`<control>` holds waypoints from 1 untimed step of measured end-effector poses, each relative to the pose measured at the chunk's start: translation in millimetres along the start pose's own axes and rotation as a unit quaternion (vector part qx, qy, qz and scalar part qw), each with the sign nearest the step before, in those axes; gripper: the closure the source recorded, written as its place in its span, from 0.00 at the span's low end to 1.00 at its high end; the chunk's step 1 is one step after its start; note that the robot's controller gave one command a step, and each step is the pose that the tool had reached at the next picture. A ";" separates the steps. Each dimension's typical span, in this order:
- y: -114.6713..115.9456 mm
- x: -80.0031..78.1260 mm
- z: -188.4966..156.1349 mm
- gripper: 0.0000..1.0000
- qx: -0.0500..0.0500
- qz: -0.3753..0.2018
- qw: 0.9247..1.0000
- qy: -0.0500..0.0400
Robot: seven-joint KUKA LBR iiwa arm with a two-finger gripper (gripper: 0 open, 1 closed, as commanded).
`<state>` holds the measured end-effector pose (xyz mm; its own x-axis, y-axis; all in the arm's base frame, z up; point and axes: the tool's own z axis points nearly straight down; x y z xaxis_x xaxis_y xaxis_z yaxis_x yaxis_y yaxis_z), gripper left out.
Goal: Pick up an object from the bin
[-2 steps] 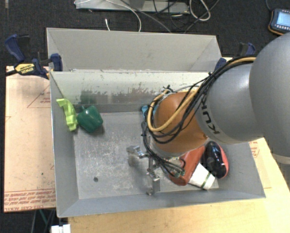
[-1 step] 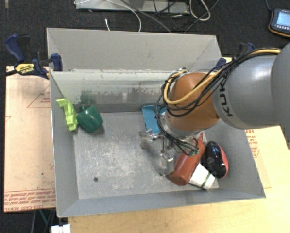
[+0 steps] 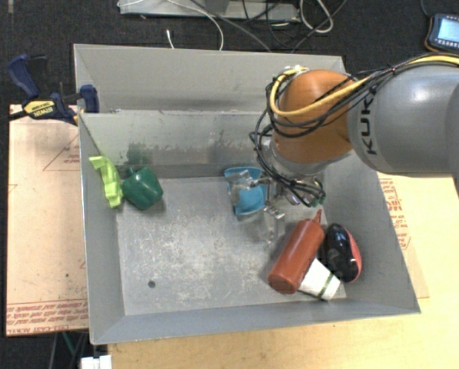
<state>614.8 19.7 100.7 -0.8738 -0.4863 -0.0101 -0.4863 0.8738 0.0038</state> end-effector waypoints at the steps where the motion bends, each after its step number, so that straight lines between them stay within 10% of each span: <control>1: -57.6 23.1 29.4 1.00 -0.001 -0.086 0.996 -0.001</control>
Offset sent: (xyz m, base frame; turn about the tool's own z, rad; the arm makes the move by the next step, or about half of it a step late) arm 0.0000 0.0000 0.0000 0.0000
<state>622.8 -41.6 70.8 -0.7773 -0.6291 -0.0119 -0.6291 0.7773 0.0031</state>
